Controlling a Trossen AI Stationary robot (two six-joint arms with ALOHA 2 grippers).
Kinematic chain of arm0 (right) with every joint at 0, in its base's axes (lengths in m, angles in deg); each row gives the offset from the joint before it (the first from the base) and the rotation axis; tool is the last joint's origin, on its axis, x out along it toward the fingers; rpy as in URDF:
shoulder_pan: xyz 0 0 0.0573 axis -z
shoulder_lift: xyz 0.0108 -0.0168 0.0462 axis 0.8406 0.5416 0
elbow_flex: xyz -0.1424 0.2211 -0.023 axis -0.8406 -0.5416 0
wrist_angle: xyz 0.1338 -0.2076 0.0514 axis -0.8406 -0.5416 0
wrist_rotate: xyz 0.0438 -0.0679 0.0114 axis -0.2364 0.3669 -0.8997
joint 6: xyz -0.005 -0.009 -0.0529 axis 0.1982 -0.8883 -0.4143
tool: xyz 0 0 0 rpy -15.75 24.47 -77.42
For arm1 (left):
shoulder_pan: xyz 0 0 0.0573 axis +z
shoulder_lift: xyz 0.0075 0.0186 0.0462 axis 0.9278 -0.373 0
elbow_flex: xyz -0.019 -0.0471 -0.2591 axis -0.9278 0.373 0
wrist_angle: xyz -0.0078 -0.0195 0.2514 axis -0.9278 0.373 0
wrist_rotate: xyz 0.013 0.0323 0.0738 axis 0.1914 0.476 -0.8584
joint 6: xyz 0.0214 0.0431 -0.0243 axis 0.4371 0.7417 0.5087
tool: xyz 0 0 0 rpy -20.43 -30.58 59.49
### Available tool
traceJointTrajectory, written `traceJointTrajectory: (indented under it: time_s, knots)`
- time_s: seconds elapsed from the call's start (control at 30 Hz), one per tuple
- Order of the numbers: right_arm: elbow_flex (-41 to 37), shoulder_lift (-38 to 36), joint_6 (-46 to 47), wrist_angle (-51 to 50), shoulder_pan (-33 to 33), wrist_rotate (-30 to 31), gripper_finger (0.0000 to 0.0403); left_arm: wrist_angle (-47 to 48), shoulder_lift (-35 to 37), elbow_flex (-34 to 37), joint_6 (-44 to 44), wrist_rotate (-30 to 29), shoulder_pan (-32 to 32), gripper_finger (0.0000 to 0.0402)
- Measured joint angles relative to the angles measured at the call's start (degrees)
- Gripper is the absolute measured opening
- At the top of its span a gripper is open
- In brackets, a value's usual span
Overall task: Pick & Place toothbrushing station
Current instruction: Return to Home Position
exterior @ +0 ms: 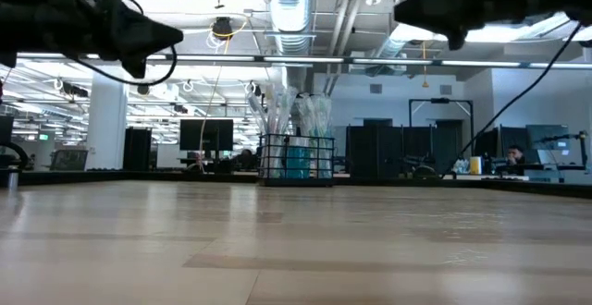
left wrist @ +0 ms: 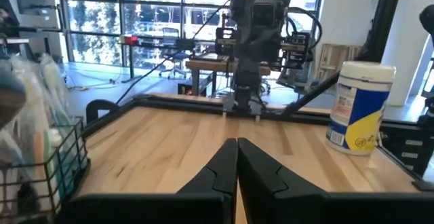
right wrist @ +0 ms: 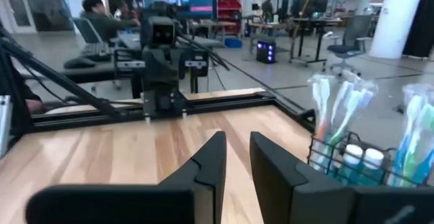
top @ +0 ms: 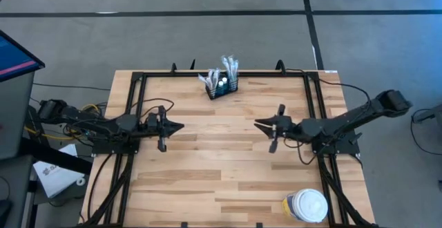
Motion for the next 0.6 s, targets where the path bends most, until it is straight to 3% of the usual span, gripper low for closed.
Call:
traceJointTrajectory:
  time_s: [0.33, 0.5, 0.6]
  knots:
    - [-13.4, -5.4, 0.0, 14.7, -2.8, 0.7, 0.0058, 0.0, 0.9, 2.1, -1.6, -0.3, -0.2, 0.0004]
    - [-20.4, -7.3, 0.9, 23.1, -5.5, 4.4, 0.0058, 0.8, 2.9, 2.1, -1.8, -0.2, -1.3, 0.0004]
    - [-20.4, -6.8, 1.3, 22.7, -7.8, 6.7, 0.0058, 0.8, 5.7, 2.1, -1.8, -0.3, -1.4, 0.0004]
